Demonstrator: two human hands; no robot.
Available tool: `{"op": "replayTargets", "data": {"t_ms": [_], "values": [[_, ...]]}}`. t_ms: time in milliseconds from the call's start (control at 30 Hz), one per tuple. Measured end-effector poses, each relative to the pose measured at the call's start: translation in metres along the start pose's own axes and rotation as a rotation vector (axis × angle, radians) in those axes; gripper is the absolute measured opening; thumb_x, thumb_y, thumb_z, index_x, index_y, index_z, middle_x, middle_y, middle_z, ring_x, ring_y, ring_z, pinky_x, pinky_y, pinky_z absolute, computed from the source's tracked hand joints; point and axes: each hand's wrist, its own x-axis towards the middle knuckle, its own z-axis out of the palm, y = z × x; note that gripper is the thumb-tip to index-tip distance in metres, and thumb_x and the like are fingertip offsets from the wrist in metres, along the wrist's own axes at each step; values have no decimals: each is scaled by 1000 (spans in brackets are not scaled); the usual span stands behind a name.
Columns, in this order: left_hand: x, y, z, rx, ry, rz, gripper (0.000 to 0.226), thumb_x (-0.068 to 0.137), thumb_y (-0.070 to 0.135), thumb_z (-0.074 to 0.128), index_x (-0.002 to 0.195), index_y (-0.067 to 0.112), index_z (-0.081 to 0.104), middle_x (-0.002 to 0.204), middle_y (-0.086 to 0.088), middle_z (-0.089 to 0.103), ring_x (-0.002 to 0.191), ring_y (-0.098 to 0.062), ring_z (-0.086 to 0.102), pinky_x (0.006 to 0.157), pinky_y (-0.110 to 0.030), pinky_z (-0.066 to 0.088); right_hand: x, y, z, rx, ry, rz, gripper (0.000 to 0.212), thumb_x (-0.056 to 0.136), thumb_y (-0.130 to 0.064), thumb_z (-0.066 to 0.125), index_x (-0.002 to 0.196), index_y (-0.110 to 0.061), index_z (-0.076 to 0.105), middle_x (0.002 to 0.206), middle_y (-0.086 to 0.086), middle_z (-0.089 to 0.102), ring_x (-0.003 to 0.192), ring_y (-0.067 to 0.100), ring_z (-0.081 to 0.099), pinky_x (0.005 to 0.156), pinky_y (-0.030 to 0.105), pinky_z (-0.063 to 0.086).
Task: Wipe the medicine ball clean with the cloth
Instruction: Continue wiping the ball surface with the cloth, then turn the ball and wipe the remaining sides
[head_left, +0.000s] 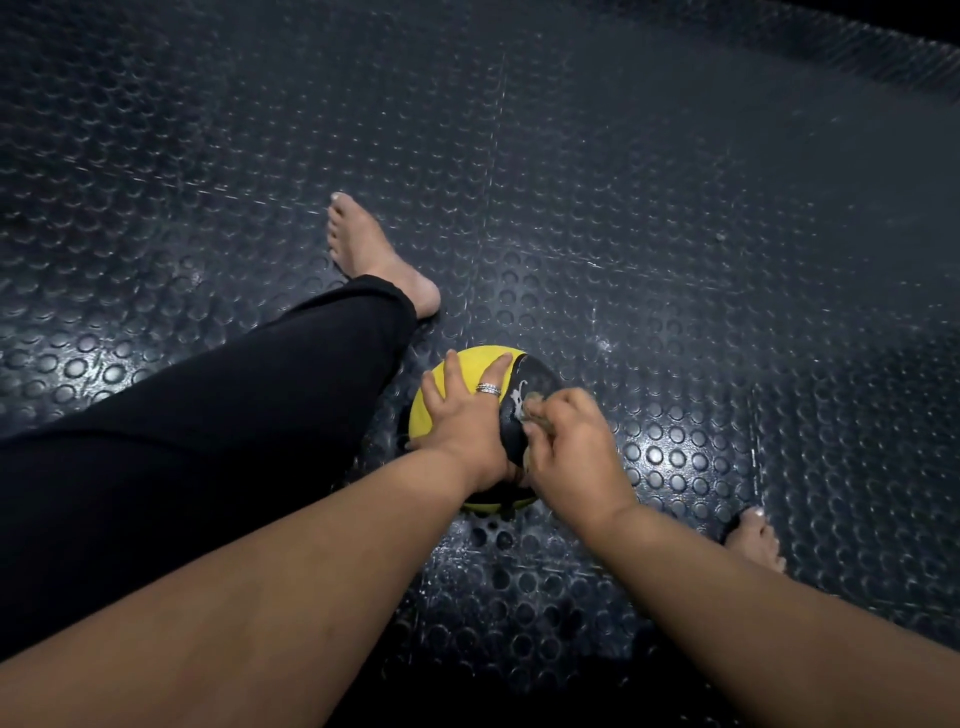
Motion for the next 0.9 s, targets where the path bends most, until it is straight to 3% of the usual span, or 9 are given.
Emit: {"op": "replayTargets", "data": {"t_ms": [200, 300, 367, 500, 633, 733, 800, 900], "values": [[-8, -8, 7, 30, 2, 31, 136, 57, 33, 94, 147, 56, -7, 154, 0, -35, 144, -34, -25, 109, -67, 27, 51, 5, -4, 23, 38, 327, 22, 90, -12, 55, 107, -7, 69, 110, 11, 65, 103, 23, 60, 83, 18, 38], [-4, -14, 1, -1, 9, 35, 136, 56, 32, 94, 147, 55, -5, 155, 1, -33, 145, -33, -23, 113, -63, 24, 34, -3, -2, -27, 3, 217, 22, 90, -10, 54, 107, -6, 67, 106, 10, 58, 100, 21, 56, 89, 21, 37], [0, -17, -1, -13, 5, 37, 135, 57, 32, 94, 148, 53, -4, 156, 0, -32, 145, -34, -22, 115, -59, 22, 10, -10, 0, -12, 0, 157, 23, 91, -9, 53, 109, -4, 66, 102, 5, 50, 96, 17, 52, 87, 13, 31], [1, -11, -1, 16, -2, 35, 137, 56, 33, 94, 148, 54, -5, 155, 0, -33, 145, -35, -23, 114, -62, 22, 27, 1, -1, 20, 25, 256, 23, 91, -9, 54, 109, -5, 68, 108, 8, 55, 91, 14, 54, 77, 3, 27], [2, -14, -2, 6, -19, 30, 138, 55, 34, 94, 146, 56, -7, 154, 3, -35, 145, -33, -25, 114, -62, 21, 61, 12, -4, 26, 5, 412, 22, 89, -10, 55, 104, -8, 70, 102, 10, 69, 83, 17, 59, 64, 10, 33], [0, -19, -4, -18, -20, 30, 136, 57, 33, 94, 146, 56, -5, 154, 3, -36, 145, -32, -25, 115, -60, 22, 40, 8, 0, -9, -15, 277, 22, 89, -13, 55, 106, -9, 70, 101, 6, 62, 87, 14, 58, 76, 13, 37], [1, -19, -5, -8, -22, 39, 136, 57, 34, 94, 147, 56, -6, 154, 3, -35, 145, -33, -25, 115, -60, 23, 26, 5, 0, 7, -5, 220, 22, 90, -13, 56, 108, -9, 69, 98, 1, 52, 85, 10, 51, 75, 8, 31], [1, -14, -2, 27, -28, 41, 137, 56, 36, 94, 147, 55, -7, 154, 2, -35, 144, -36, -25, 114, -62, 23, 47, 12, -6, 9, -18, 282, 20, 89, -13, 57, 104, -12, 71, 97, 5, 64, 79, 13, 55, 70, 15, 37]]}}
